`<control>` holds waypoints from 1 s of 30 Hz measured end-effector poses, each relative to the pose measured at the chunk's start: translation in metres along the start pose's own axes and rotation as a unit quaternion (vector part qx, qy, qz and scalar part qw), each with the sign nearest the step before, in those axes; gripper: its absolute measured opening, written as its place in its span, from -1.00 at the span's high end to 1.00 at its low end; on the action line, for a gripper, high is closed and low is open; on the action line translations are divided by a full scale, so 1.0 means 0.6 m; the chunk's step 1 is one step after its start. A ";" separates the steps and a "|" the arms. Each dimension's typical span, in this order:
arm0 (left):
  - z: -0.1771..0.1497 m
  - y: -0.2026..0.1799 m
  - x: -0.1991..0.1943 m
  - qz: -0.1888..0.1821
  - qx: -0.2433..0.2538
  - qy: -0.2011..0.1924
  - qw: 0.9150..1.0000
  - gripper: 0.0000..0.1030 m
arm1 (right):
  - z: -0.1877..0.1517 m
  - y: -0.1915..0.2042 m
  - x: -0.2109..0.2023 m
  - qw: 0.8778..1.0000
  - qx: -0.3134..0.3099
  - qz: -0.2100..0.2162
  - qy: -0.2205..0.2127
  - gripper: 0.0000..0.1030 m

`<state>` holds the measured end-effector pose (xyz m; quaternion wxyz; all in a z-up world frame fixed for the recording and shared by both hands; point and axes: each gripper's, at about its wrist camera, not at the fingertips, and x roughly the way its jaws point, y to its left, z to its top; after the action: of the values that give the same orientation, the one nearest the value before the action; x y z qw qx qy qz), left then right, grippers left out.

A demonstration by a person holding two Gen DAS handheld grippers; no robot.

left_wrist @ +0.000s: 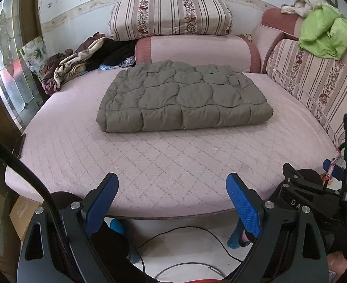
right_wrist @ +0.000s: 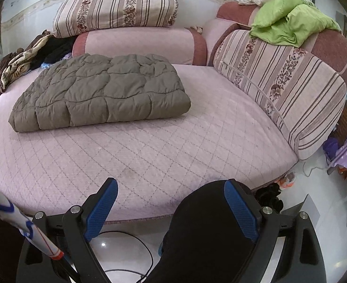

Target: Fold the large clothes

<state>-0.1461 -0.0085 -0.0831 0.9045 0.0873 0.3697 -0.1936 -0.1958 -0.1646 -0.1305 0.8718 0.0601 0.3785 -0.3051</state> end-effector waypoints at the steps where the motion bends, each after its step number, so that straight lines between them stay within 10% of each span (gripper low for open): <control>1: 0.000 -0.001 0.002 0.000 0.001 0.002 1.000 -0.79 | 0.000 0.000 0.003 1.000 0.000 0.001 0.003 -0.83; 30: 0.000 -0.011 0.056 -0.024 0.017 0.050 0.998 -0.78 | -0.004 0.028 0.044 0.999 -0.024 0.012 0.033 -0.83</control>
<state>-0.1271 -0.0239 -0.1069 0.8786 0.1032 0.4129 -0.2165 -0.1734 -0.1630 -0.1531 0.8636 0.0543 0.4136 -0.2833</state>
